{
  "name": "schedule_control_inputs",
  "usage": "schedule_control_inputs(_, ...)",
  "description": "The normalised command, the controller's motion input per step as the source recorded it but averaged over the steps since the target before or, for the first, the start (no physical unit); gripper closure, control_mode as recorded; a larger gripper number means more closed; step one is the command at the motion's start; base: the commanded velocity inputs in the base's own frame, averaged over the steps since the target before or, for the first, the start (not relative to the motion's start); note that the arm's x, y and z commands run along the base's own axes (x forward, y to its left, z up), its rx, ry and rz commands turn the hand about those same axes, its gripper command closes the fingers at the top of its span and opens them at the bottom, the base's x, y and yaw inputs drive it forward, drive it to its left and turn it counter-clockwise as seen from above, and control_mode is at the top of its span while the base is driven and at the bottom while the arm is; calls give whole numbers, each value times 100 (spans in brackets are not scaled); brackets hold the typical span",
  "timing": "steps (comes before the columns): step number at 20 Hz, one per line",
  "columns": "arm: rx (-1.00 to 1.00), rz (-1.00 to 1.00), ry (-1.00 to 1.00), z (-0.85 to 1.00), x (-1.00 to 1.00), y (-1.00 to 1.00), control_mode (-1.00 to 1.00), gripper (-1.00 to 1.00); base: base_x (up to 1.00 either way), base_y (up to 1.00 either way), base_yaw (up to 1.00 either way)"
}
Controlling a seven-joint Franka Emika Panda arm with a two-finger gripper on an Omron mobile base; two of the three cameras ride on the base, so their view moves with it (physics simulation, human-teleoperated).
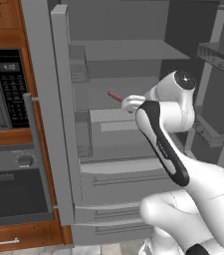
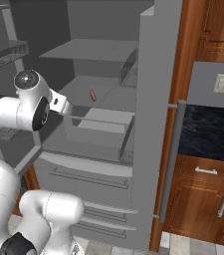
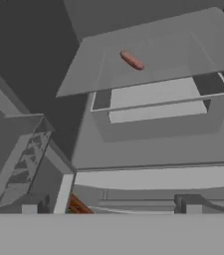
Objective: Move the hot dog bun to the plate on the dining table and place the condiment next to that plate. Then navigate to the fridge and take the sausage and place it on the plate as well.
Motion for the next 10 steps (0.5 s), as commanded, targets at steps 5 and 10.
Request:
schedule_control_inputs(5,-6,0,0,-21,-49,-62,100,-100,0,-6,0)
schedule_control_inputs(10,0,0,0,0,0,0,100,-100,85,-5,0)
